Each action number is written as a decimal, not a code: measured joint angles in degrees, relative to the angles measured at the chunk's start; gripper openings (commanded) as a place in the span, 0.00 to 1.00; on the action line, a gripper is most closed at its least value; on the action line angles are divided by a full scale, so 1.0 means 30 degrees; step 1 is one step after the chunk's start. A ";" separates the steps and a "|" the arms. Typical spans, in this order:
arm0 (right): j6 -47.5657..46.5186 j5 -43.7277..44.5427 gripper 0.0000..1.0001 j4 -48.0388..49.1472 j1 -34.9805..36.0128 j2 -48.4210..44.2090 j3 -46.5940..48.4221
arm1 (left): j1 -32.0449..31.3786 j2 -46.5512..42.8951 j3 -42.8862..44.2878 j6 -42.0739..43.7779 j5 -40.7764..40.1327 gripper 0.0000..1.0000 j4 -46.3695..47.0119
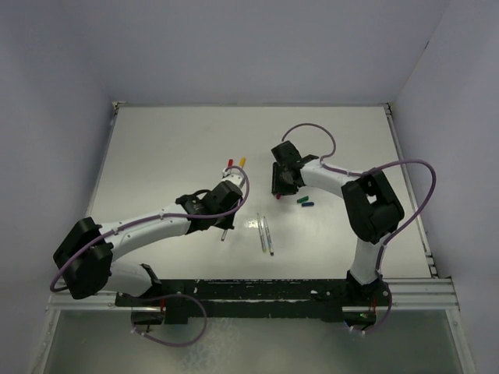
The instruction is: Insert the pens into the pen caps
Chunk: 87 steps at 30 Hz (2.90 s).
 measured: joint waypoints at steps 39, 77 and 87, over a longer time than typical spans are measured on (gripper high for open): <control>-0.1719 0.0299 0.00 -0.0080 0.0248 -0.0168 0.0969 | 0.0197 0.0393 0.0364 0.1100 -0.0007 0.00 0.0750; -0.3279 -0.1690 0.00 1.5446 0.0058 -1.4826 -0.5268 | 0.3395 0.0138 0.1916 0.0058 1.0200 0.00 1.6364; -0.2681 -0.2368 0.00 1.6283 0.0058 -1.4622 -0.5442 | 0.3395 0.0138 0.1982 -0.0080 1.1060 0.00 1.6961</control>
